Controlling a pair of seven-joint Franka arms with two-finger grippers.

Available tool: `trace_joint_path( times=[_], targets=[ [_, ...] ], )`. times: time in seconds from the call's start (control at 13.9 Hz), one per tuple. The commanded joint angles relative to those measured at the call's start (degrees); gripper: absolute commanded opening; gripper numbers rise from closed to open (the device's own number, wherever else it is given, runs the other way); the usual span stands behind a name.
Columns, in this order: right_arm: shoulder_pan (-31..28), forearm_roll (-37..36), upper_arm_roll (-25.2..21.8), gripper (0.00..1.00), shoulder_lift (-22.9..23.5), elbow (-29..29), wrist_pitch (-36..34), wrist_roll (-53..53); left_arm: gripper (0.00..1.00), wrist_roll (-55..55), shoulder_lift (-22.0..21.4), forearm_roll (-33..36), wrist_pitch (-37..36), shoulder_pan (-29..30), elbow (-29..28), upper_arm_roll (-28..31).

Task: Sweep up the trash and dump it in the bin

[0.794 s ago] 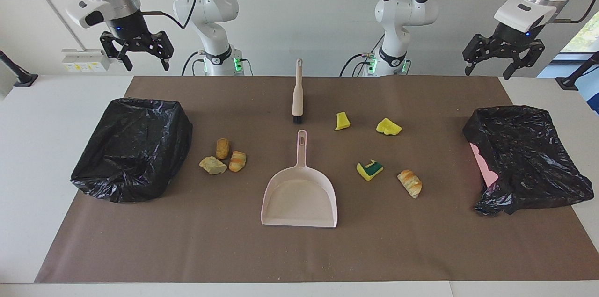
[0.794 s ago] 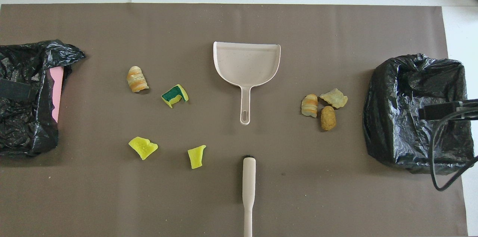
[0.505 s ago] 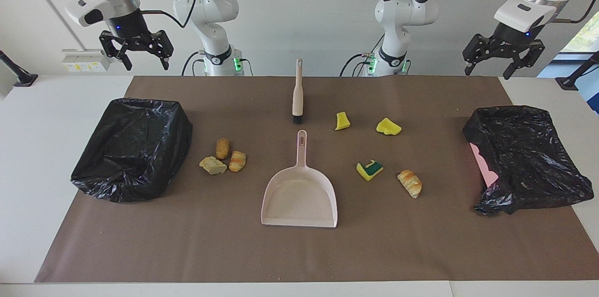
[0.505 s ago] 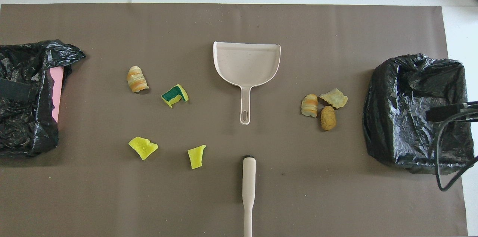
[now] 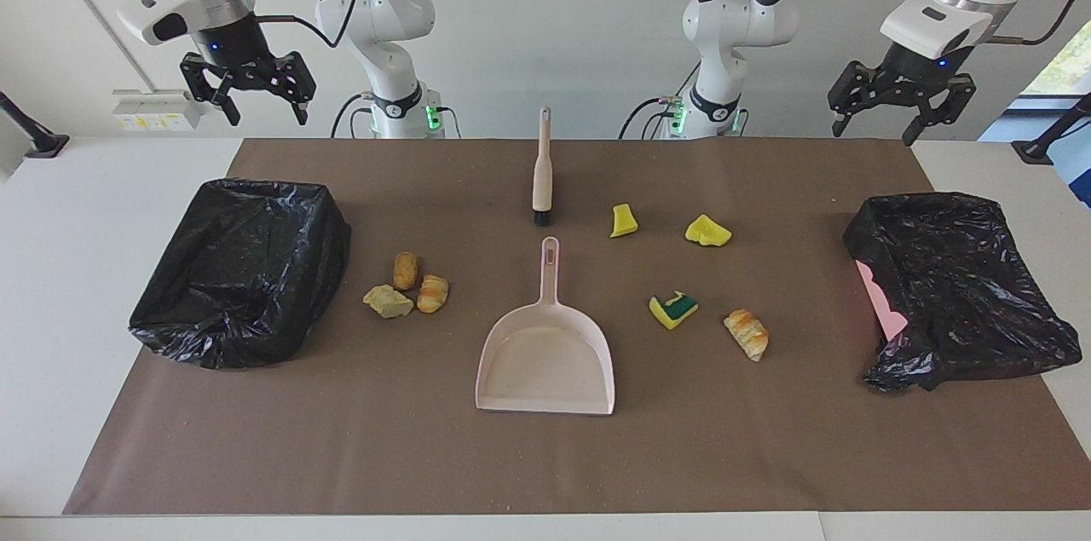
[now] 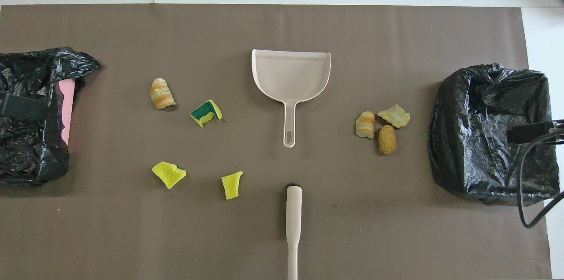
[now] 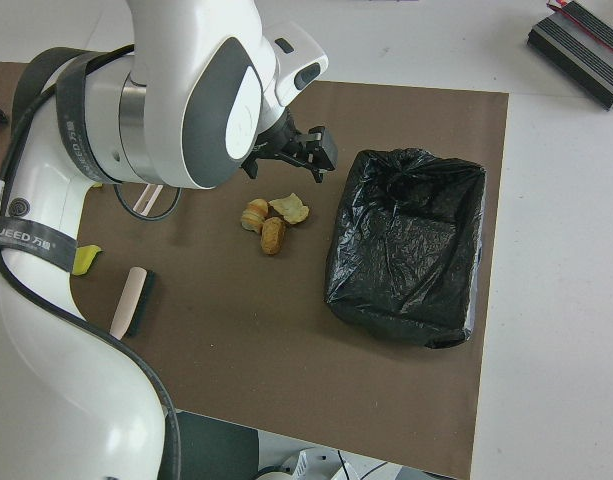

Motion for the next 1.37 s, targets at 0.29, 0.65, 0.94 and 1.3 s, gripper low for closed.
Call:
trace_joint_path(
  times=[0.29, 0.65, 0.94, 1.3],
  targets=[
    [0.3, -0.48, 0.32, 1.0, -1.57, -1.86, -0.73, -0.66, 1.0, -9.38, -12.91, -1.05, 4.14, -15.5, -19.57, 0.02],
    [4.34, -0.83, 0.41, 1.0, 1.41, -3.34, 3.81, 5.65, 1.0, -29.49, -15.03, -1.93, 11.43, -32.11, -30.3, 0.02],
    [8.73, -0.48, 0.41, 1.0, 6.5, -3.35, 9.98, 11.02, 1.0, -42.07, -15.04, -2.11, 19.43, -41.96, -37.68, 0.02],
    [12.16, -0.12, 0.41, 1.0, 13.97, -2.82, 18.58, 15.32, 1.0, -55.62, -9.87, -2.9, 30.58, -52.87, -44.2, 0.02]
  ],
)
